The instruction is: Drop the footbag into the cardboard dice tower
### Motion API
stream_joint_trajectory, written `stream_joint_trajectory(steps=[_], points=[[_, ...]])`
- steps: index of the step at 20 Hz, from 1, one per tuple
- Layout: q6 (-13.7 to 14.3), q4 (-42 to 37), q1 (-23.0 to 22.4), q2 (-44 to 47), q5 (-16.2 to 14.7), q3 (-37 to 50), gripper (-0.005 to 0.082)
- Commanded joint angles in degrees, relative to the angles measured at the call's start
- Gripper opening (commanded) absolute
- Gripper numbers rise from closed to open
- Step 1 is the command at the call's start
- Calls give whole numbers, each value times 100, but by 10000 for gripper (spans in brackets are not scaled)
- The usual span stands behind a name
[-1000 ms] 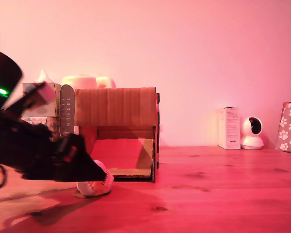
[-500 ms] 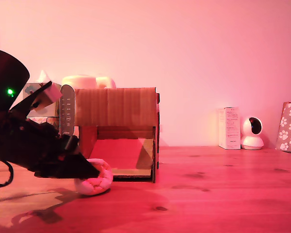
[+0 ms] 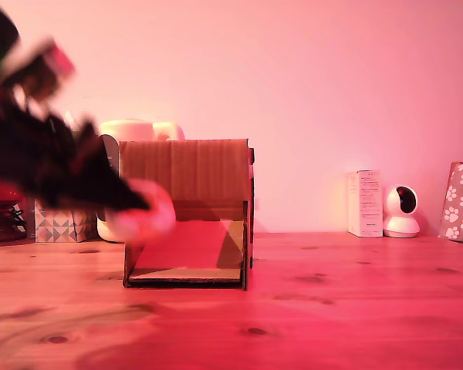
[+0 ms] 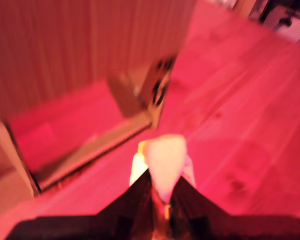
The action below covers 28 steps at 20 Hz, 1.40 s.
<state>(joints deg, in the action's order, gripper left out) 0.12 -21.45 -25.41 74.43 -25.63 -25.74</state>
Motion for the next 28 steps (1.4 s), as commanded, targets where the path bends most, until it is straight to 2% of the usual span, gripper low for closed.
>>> stream_joint_trajectory(steps=[1,5,10,14,17,19,22,25,28], points=[[-11,83,-11,-321,-31,33,-23],[-7,61,-11,-966,-26,33,-23],[-4,-796,-11,-1108,-17,20,-24],[61,-1637,-11,-1084,348,-61,-23],[299,-1655,-11,-828,516,-431,-24],[339,-1582,-11,-431,514,-841,-23],[337,-990,-9,306,516,-1670,-23],[339,234,4,1010,667,-2756,-23],[341,1368,28,1569,688,-3707,-23]])
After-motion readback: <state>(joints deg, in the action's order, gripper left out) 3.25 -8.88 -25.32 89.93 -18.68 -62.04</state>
